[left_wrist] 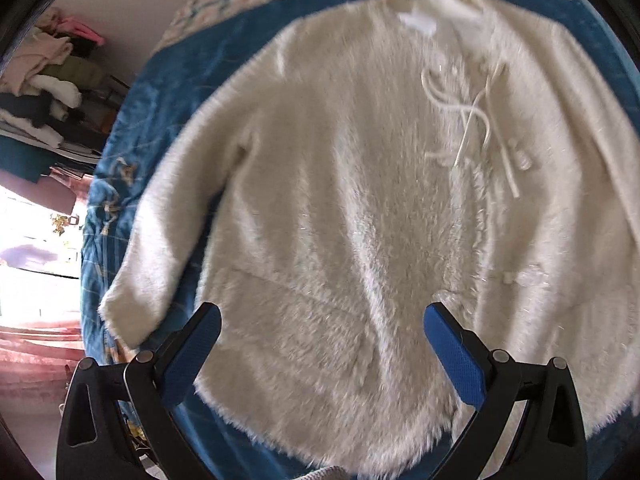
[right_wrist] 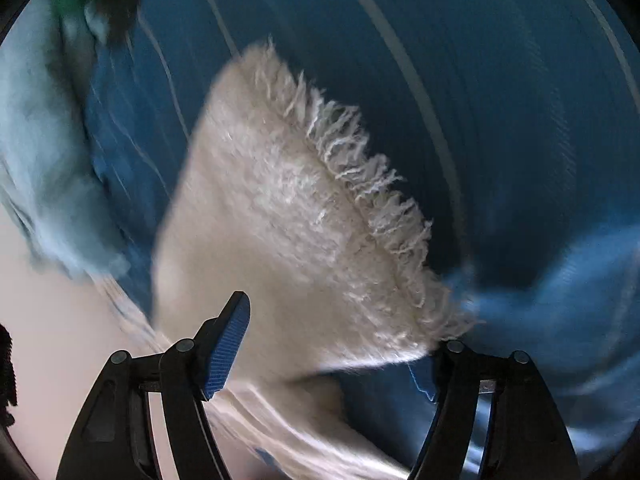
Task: Fold large clothes
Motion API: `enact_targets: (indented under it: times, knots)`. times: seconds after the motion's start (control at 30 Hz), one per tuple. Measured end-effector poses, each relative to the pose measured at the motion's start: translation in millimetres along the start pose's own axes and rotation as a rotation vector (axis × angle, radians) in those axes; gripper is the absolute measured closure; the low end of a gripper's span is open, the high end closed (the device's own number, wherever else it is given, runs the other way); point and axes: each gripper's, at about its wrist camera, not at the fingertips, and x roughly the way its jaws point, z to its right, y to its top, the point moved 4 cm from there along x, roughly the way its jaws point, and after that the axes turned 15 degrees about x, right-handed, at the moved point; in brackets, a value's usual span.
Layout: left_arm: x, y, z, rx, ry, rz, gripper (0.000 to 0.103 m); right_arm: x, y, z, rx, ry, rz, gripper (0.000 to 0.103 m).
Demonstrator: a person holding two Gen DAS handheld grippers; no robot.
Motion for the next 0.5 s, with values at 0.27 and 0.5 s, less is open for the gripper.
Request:
enact_targets:
  times: [0.27,0.5]
  knots:
    - [24,31,8,0.044,-0.003,0.064,0.0,-21,-38,-87,-0.272,0.015,0.183,0.094]
    - [25,44,-28,-0.042,0.014,0.096,0.0,-57,-180,-220,-0.711,0.083,0.141,0.094]
